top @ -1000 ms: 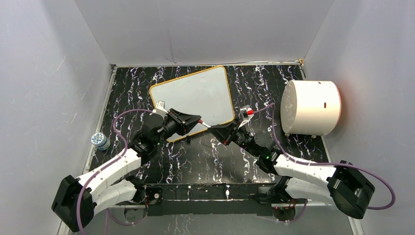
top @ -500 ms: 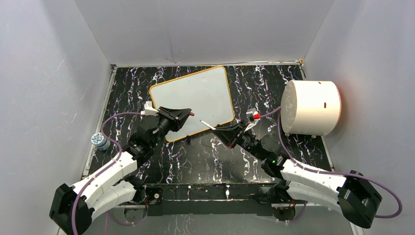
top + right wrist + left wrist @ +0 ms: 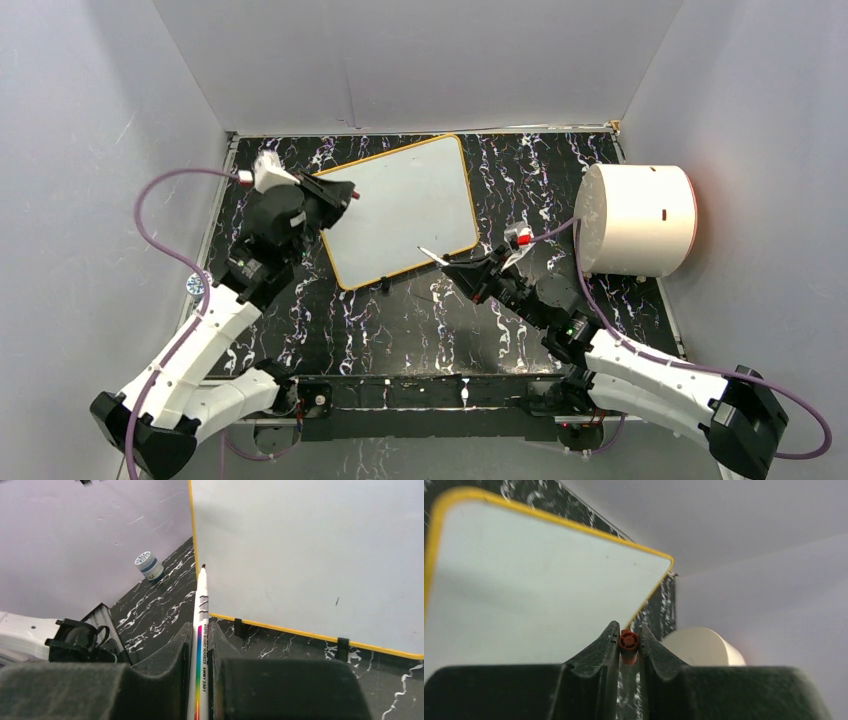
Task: Write a sentence on the whiteboard
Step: Place the pen cap at the center of the board.
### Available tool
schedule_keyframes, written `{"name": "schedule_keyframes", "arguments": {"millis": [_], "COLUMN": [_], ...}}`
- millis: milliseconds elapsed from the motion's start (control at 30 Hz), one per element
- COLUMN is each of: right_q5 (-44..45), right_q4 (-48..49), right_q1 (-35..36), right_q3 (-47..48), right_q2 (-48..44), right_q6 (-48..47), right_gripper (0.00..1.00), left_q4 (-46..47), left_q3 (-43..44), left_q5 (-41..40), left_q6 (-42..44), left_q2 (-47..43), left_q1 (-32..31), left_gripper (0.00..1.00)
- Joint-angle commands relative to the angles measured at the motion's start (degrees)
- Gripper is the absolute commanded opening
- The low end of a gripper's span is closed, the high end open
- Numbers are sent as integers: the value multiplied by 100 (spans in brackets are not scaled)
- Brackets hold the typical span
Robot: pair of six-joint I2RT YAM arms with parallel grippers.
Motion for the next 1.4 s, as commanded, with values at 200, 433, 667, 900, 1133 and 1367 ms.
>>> {"name": "schedule_keyframes", "arguments": {"millis": [200, 433, 667, 900, 1133, 1367], "right_q5": [405, 546, 640, 642, 690, 708], "right_q4": [-1311, -1518, -1721, -1779, -1761, -1760], "right_q1": [-23, -16, -23, -17, -24, -24], "right_q3": [1007, 1177, 1327, 1314, 1325, 1355], "right_q2": [-204, -162, -81, 2, 147, 240], "right_q6": [-1034, -1362, -1663, -1743, -1779, -1794], "right_gripper": [0, 0, 0, 0, 0, 0], "left_q4": [-2785, -3245, -3562, -3413, -3357, -3218], "left_q3": [2250, 2996, 3312, 3267, 3552, 3583], "left_q5": [-1354, -162, 983, 1048, 1012, 1050], "left_q6": [3260, 4017, 4430, 4687, 4830, 4961], "left_q2": [1266, 2216, 3578, 4840, 5839, 6249], "left_q1": [826, 2432, 3610, 3924, 3961, 3961], "left_gripper": [0, 0, 0, 0, 0, 0]}}
